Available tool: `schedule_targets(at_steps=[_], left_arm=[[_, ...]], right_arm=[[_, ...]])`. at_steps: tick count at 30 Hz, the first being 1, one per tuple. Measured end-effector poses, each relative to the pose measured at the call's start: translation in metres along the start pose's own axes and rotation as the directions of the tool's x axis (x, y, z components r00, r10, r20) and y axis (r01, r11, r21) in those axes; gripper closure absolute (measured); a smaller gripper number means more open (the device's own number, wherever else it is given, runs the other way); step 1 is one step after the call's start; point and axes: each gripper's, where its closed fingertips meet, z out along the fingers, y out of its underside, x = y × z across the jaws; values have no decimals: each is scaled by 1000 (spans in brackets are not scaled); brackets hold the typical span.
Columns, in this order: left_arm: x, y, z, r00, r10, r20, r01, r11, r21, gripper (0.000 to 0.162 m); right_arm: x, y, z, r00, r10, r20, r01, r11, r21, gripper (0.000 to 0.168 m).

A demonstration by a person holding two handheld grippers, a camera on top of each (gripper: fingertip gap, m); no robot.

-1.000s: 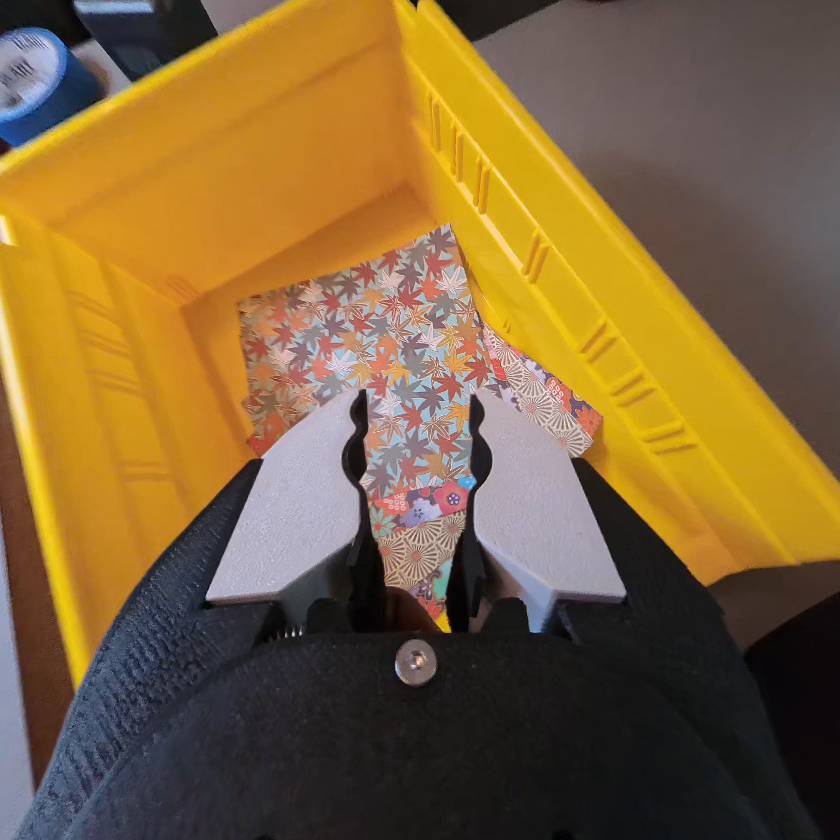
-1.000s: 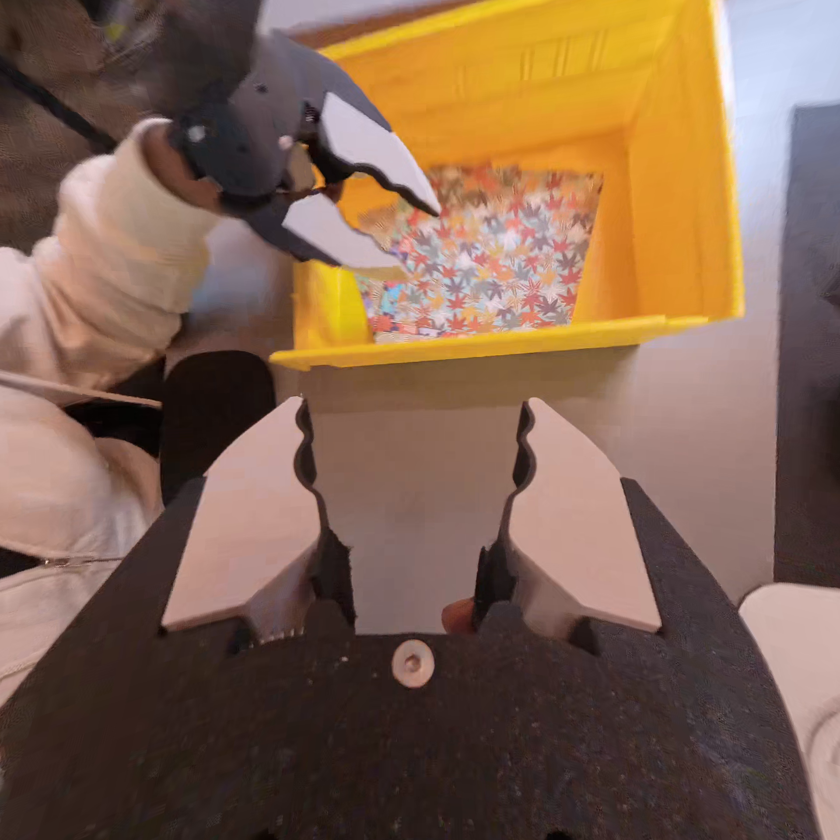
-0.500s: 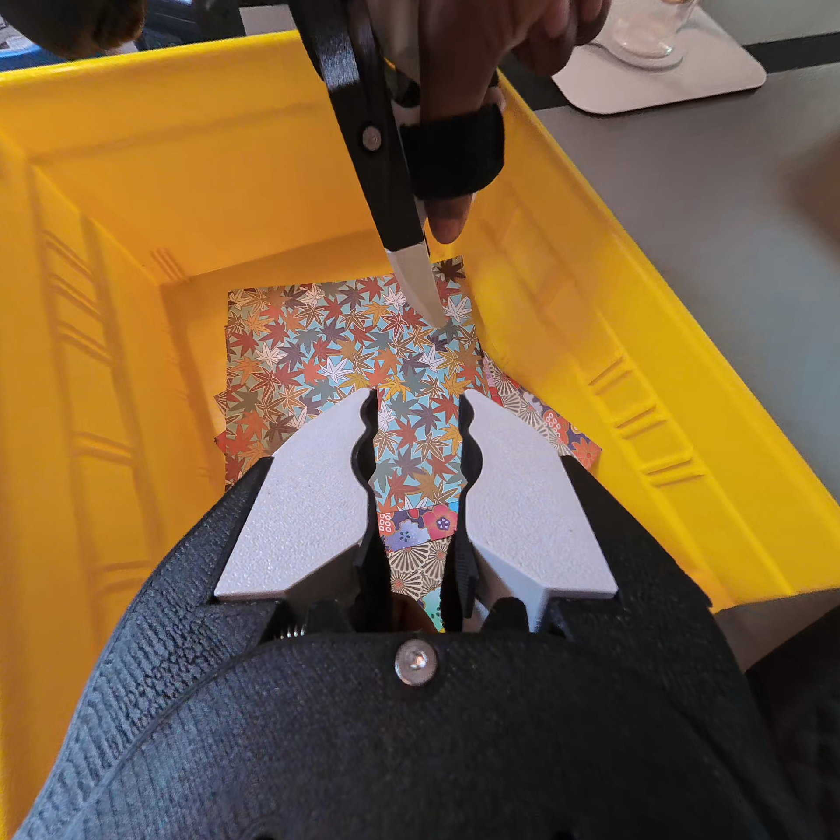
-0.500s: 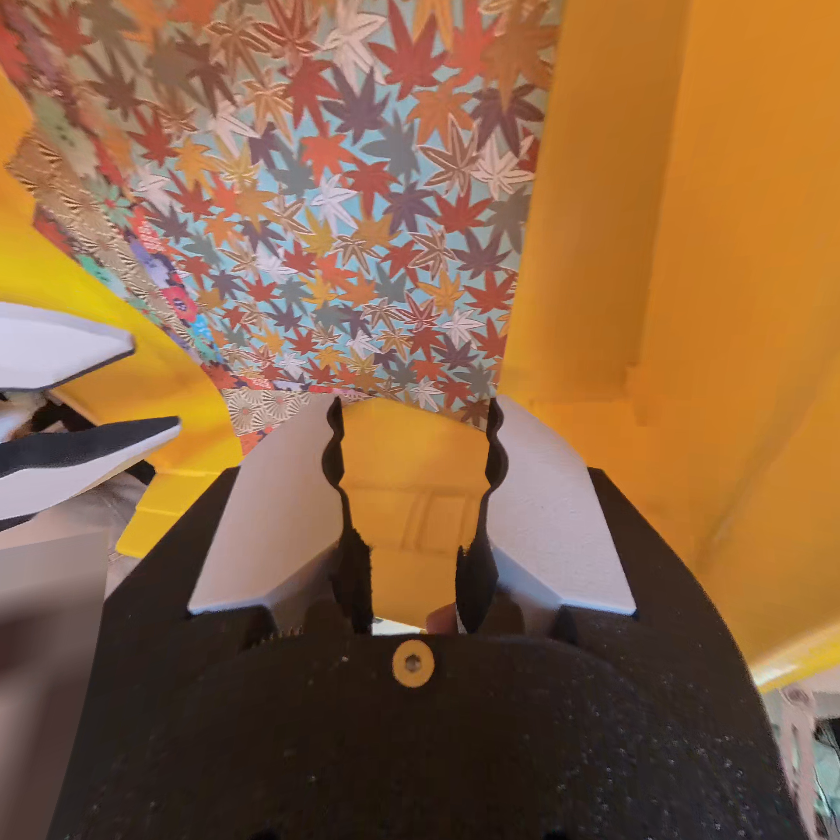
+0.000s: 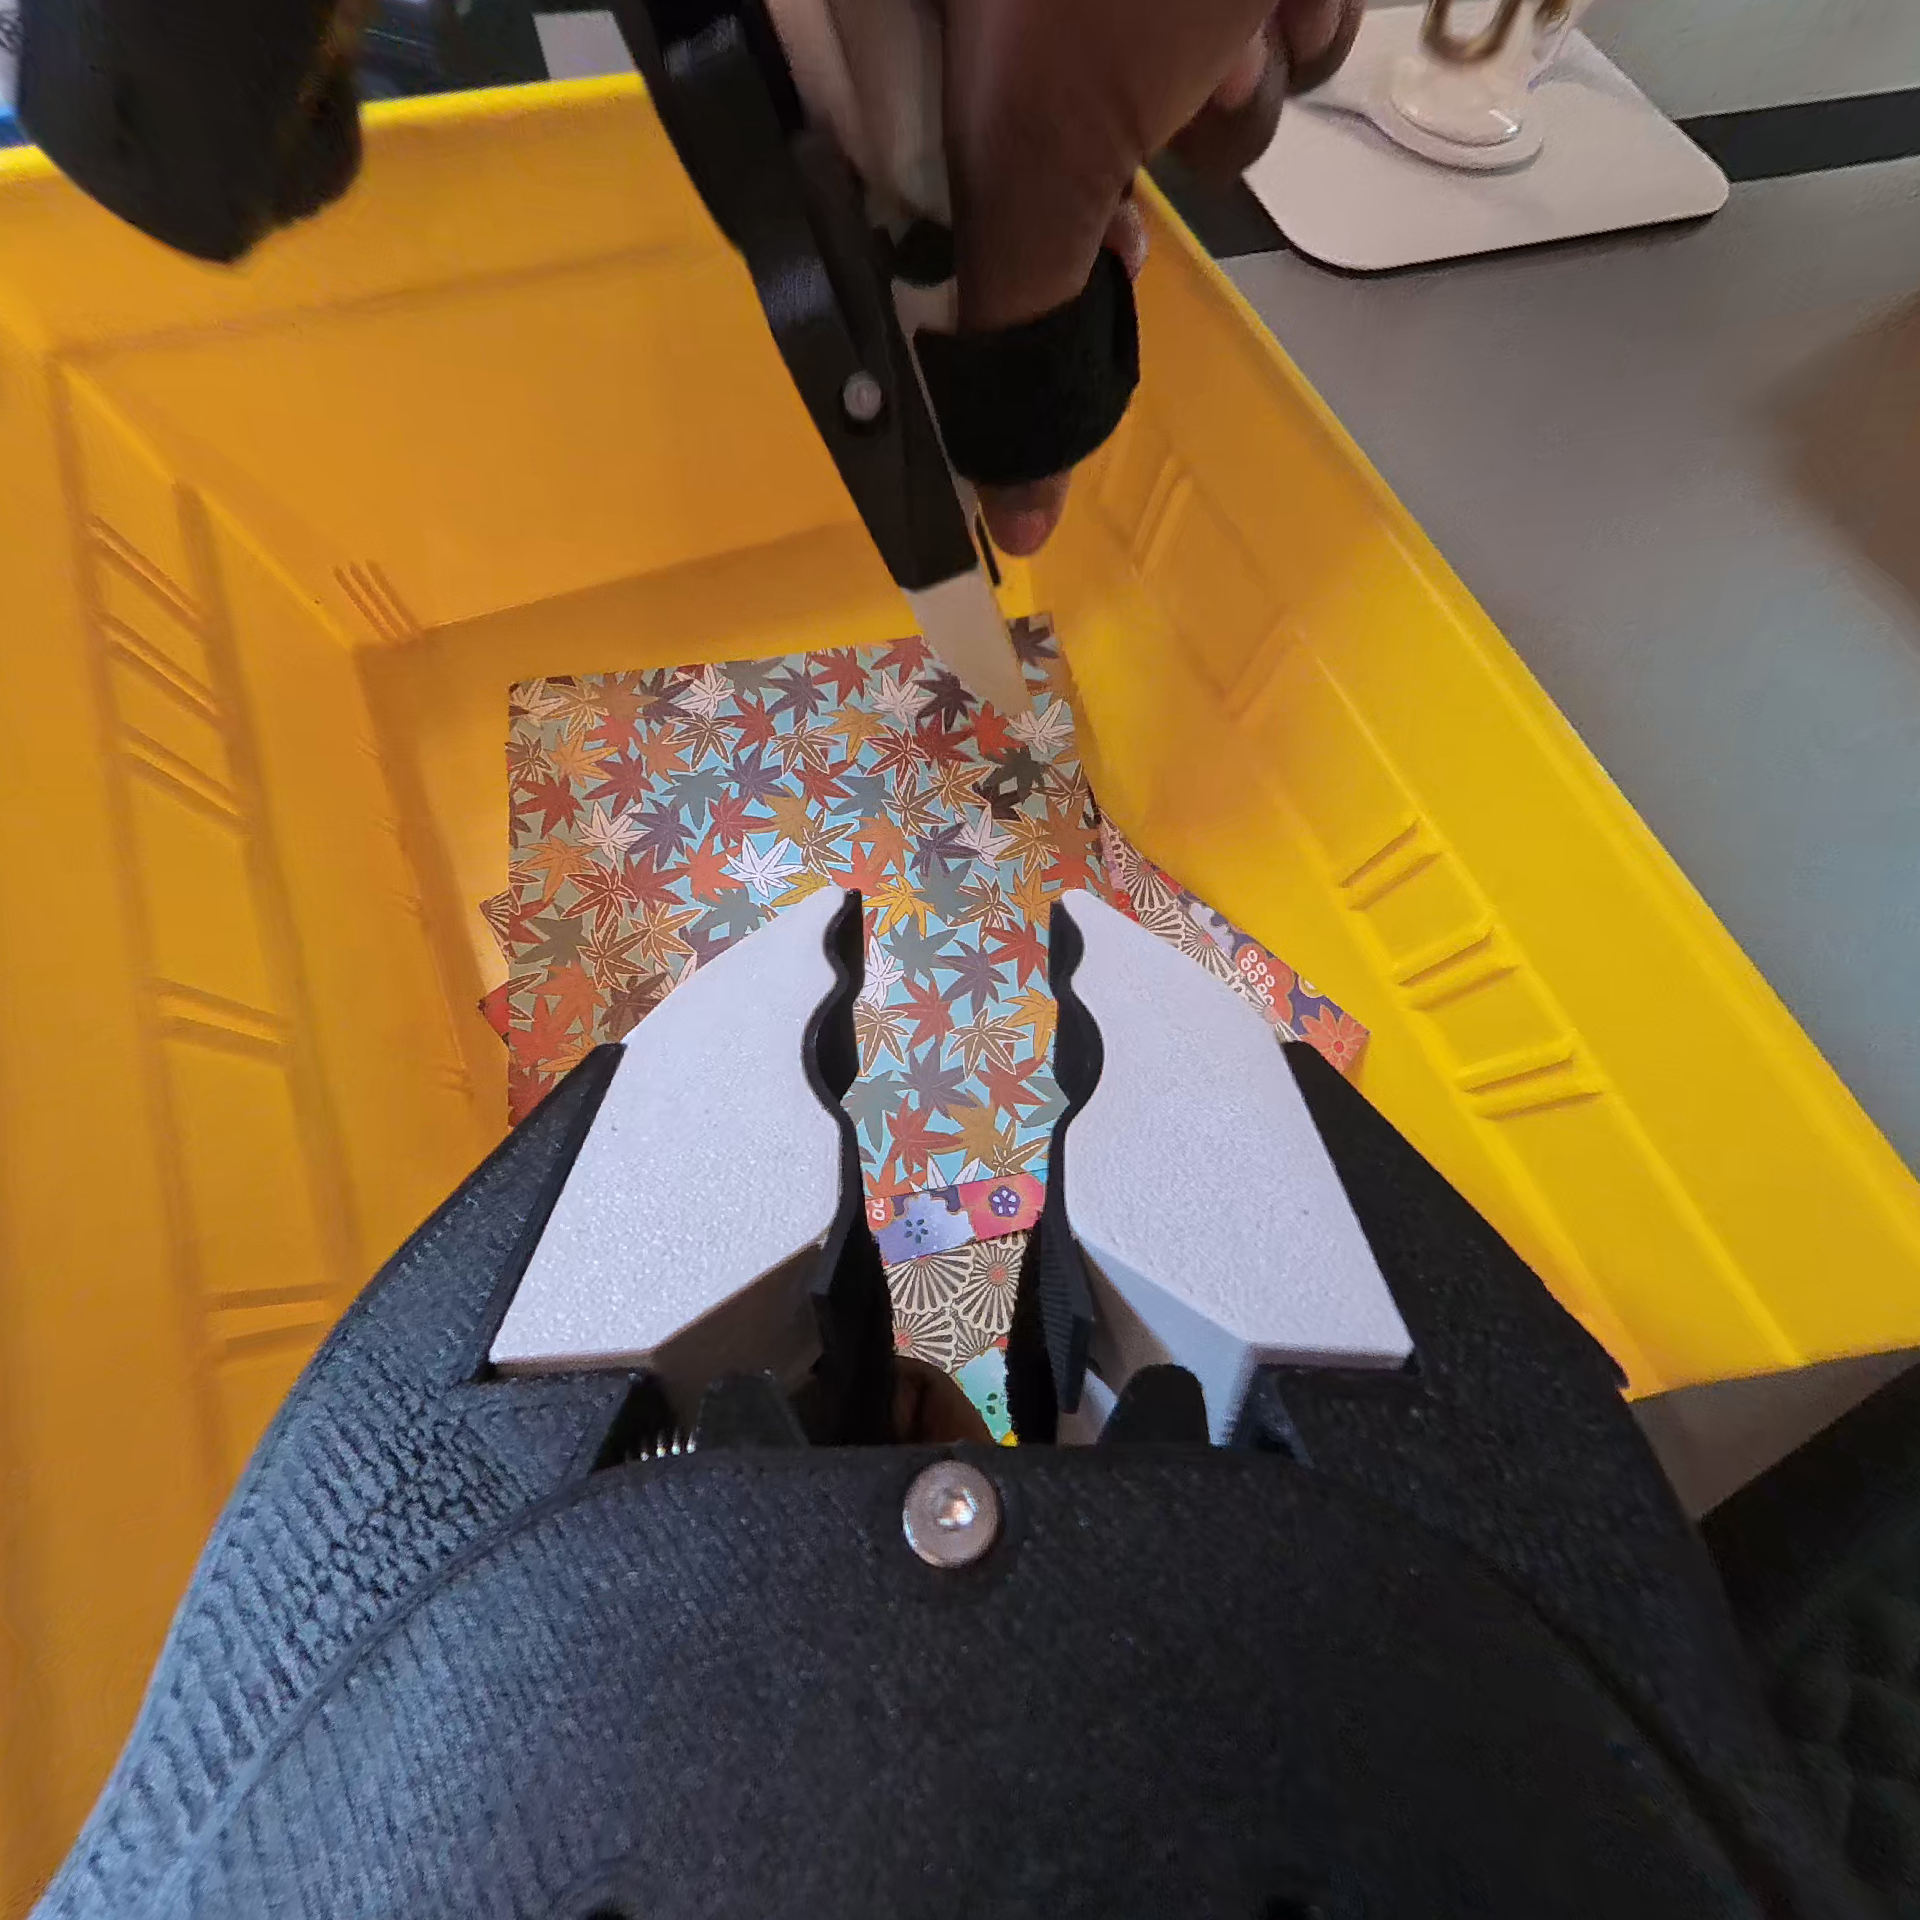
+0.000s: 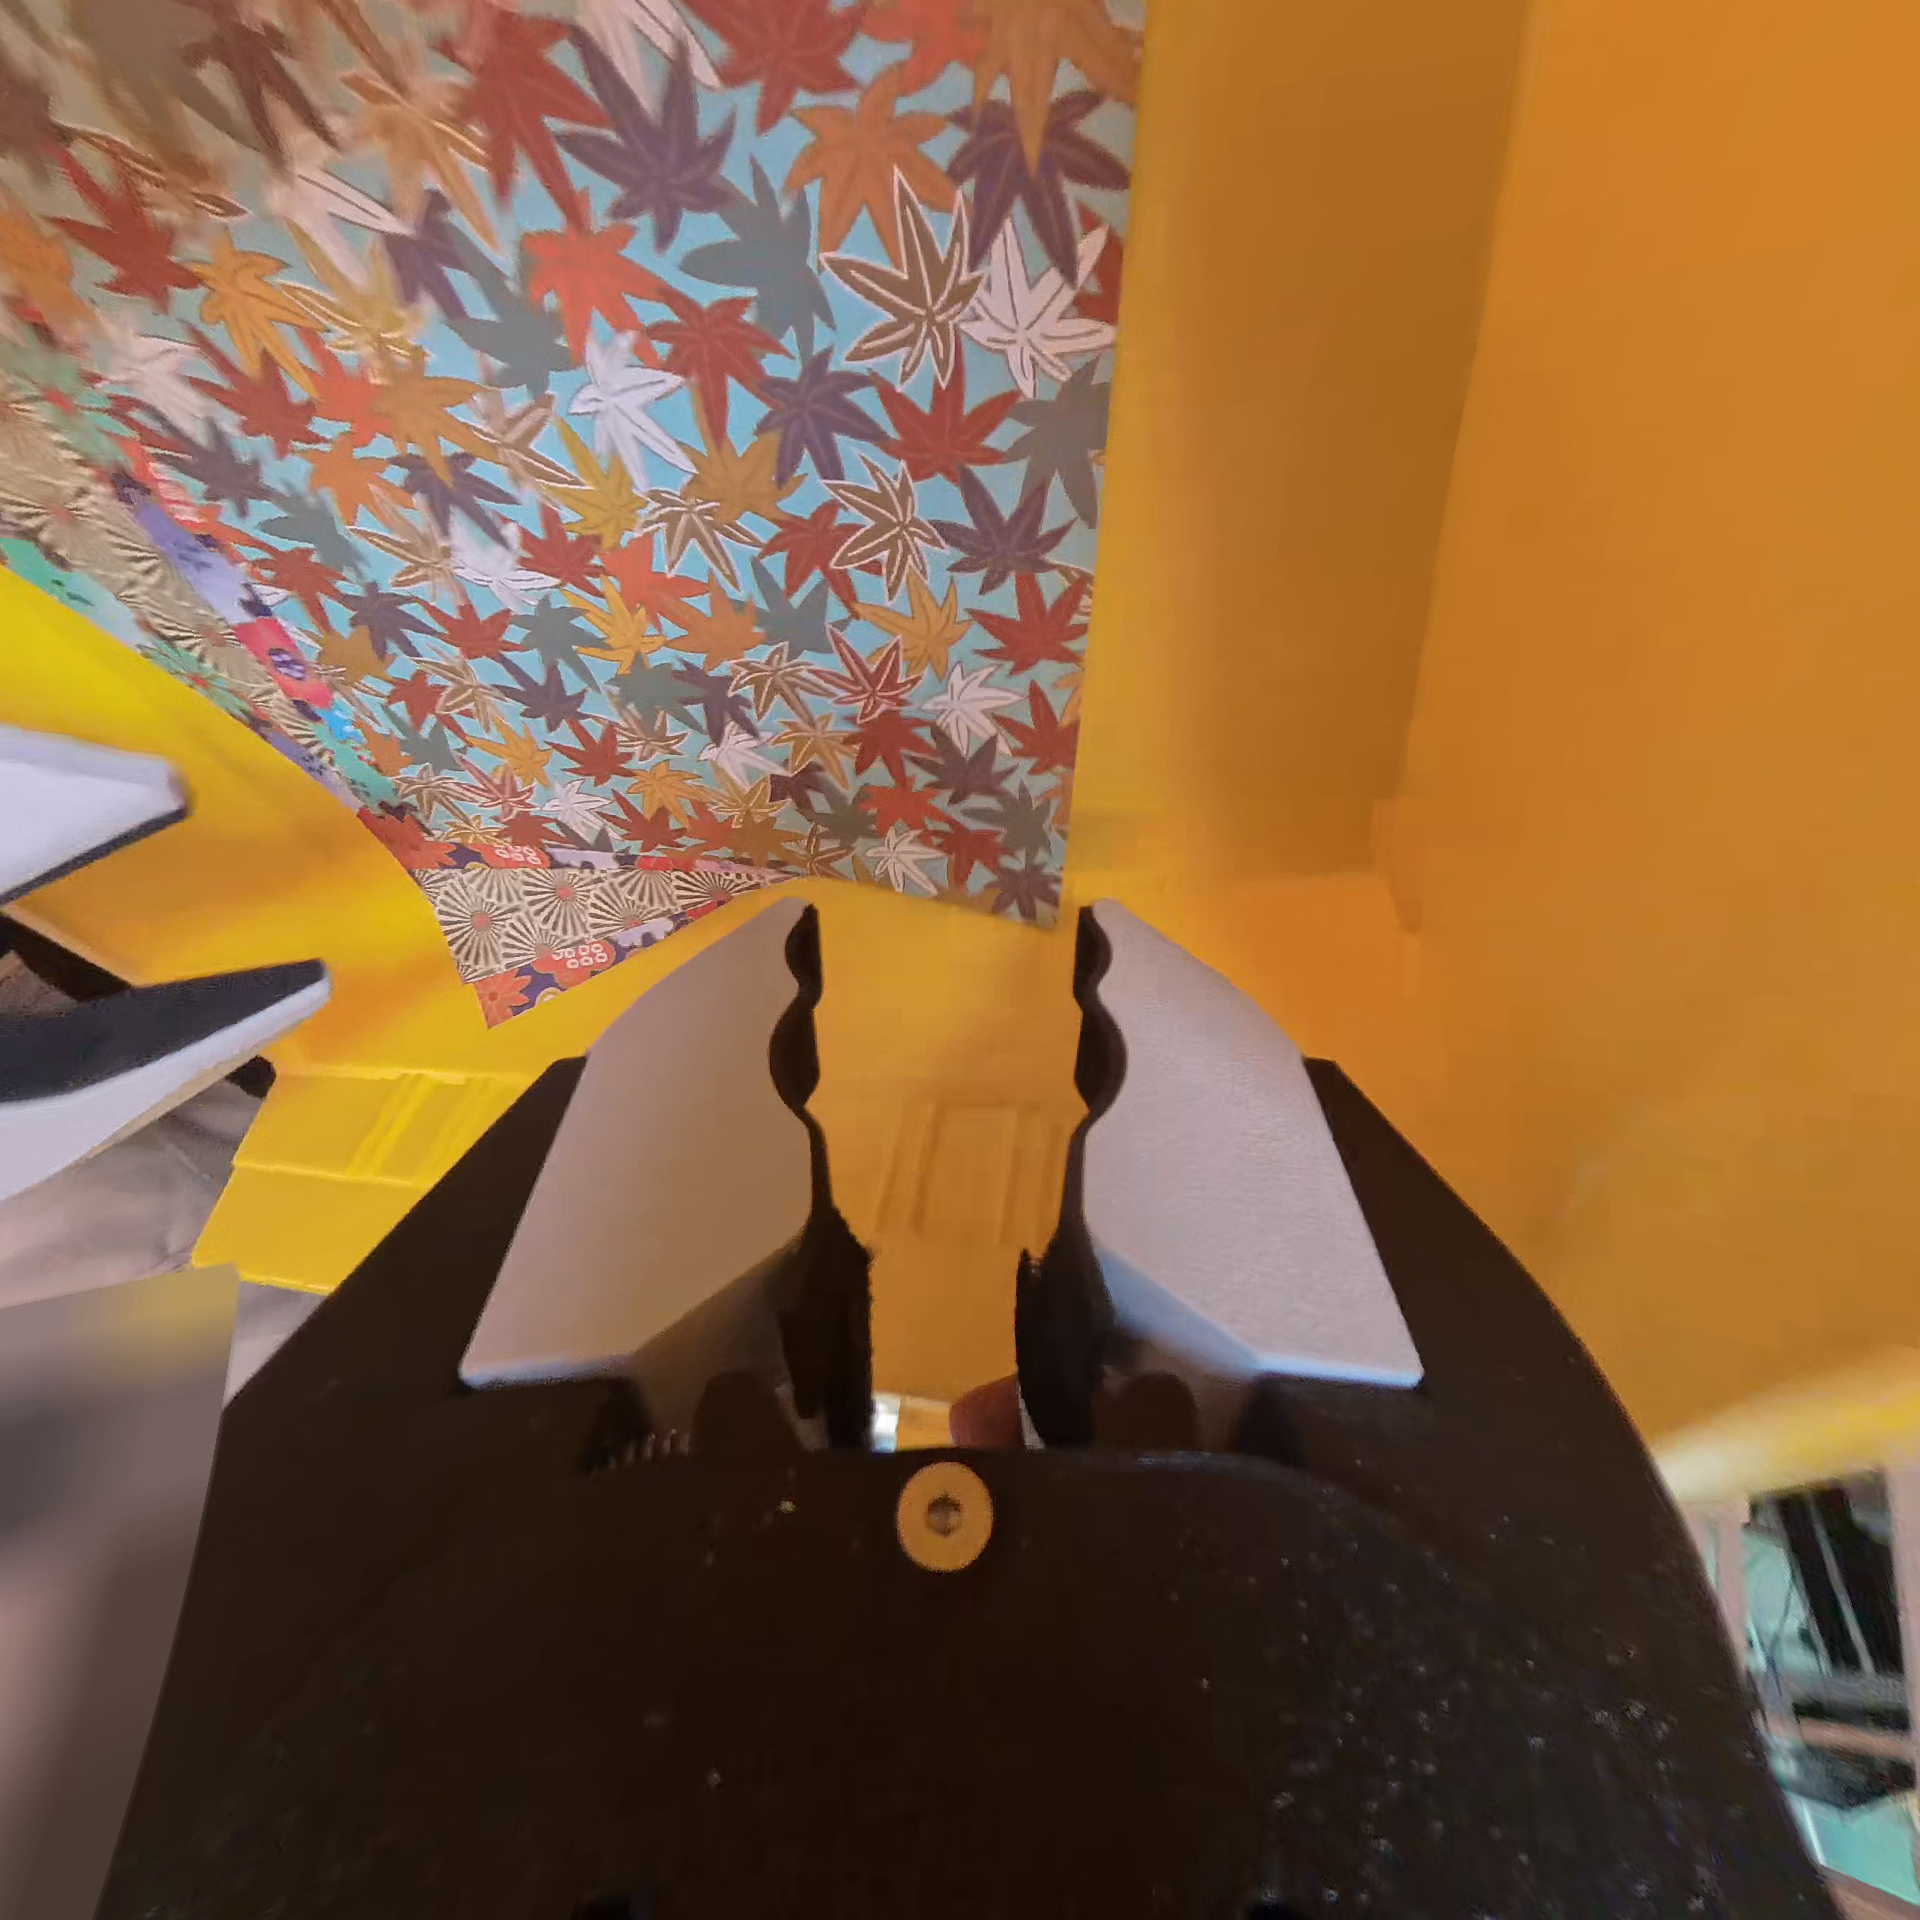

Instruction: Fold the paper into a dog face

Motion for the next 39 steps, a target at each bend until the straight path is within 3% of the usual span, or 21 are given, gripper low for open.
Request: schedule_targets(at_steps=[2,3,4,5,6,8,9,11,15,18,21,24,27,39], left_arm=[[2,-3,0,1000,6,-13,-5,1000,13,128],[3,-5,-1,1000,16,-23,-16,999,29,128],[5,-9,-3,999,31,-35,-29,998,54,128],[8,-14,-5,997,55,-53,-51,995,86,128],[14,-20,-8,992,95,-80,-85,989,122,127],[28,-34,-16,964,226,-141,-198,962,188,122],[33,-42,-20,936,311,-162,-278,940,200,121],[36,-55,-21,833,513,-206,-482,857,182,118],[23,-60,14,532,754,-385,-785,609,109,111],[8,-49,58,419,755,-504,-855,515,60,106],[9,-44,86,381,720,-581,-852,517,82,105],[10,-30,101,342,668,-661,-866,497,53,105],[5,-18,107,307,632,-711,-896,443,7,108],[15,-13,103,288,569,-770,-879,477,23,135]], right_arm=[[-6,-7,-29,998,-30,-53,40,979,200,113],[-13,-8,-52,993,-62,-100,94,930,355,107],[-24,-4,-80,983,-84,-161,157,837,525,101],[-40,9,-111,972,-90,-216,218,688,692,95],[-64,33,-139,960,-112,-256,276,508,816,89],[-116,109,-166,933,-166,-320,350,208,913,73],[-136,151,-165,927,-164,-338,358,115,927,65],[-167,228,-142,915,-163,-369,377,19,926,60],[-179,331,-60,951,-54,-305,307,24,952,57],[-165,383,-13,980,90,-178,188,-110,976,58],[-148,432,27,967,239,-87,159,-299,941,69],[-134,463,61,942,336,-11,147,-380,913,76],[-127,472,78,933,358,38,114,-394,912,79],[-118,472,77,932,357,56,99,-400,911,82]])
